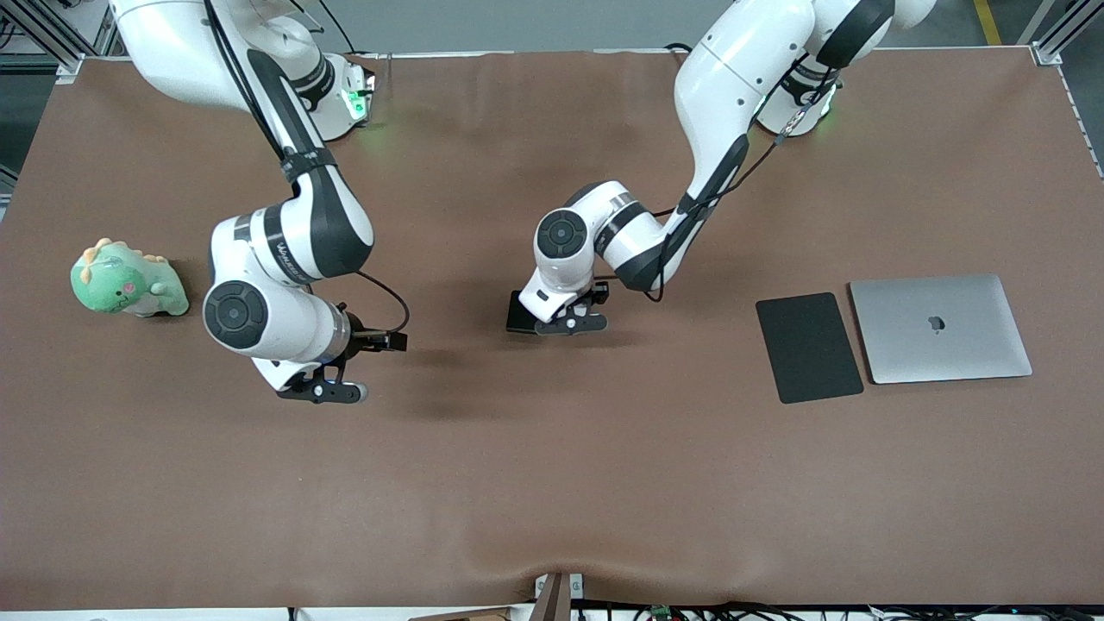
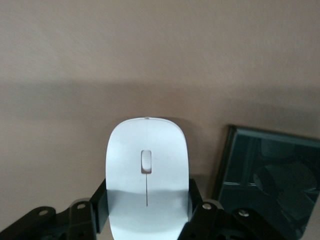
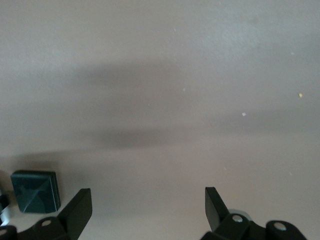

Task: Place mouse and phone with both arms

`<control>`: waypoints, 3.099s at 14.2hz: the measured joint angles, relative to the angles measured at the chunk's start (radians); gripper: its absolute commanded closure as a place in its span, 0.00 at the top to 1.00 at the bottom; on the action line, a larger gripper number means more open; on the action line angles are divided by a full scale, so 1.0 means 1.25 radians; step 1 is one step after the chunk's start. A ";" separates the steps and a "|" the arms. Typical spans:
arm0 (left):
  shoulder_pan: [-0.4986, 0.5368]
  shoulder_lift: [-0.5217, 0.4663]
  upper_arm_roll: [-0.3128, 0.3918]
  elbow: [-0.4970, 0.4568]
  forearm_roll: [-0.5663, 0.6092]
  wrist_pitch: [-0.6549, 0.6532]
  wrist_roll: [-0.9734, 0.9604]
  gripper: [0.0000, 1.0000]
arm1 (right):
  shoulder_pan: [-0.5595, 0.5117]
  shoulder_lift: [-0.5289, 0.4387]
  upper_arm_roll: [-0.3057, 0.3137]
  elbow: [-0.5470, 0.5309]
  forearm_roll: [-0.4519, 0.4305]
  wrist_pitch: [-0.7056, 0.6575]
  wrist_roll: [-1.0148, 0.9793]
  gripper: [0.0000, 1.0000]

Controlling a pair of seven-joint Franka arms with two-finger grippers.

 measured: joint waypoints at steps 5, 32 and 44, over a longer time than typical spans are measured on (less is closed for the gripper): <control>0.111 -0.166 0.007 -0.019 0.010 -0.119 0.093 0.17 | 0.119 0.059 0.002 0.032 0.000 0.043 0.191 1.00; 0.648 -0.326 0.004 -0.536 0.011 0.319 0.641 0.21 | 0.287 0.235 0.010 0.067 0.002 0.237 0.213 1.00; 0.647 -0.260 -0.003 -0.529 0.011 0.386 0.641 0.36 | 0.292 0.250 0.013 0.064 0.024 0.237 0.224 1.00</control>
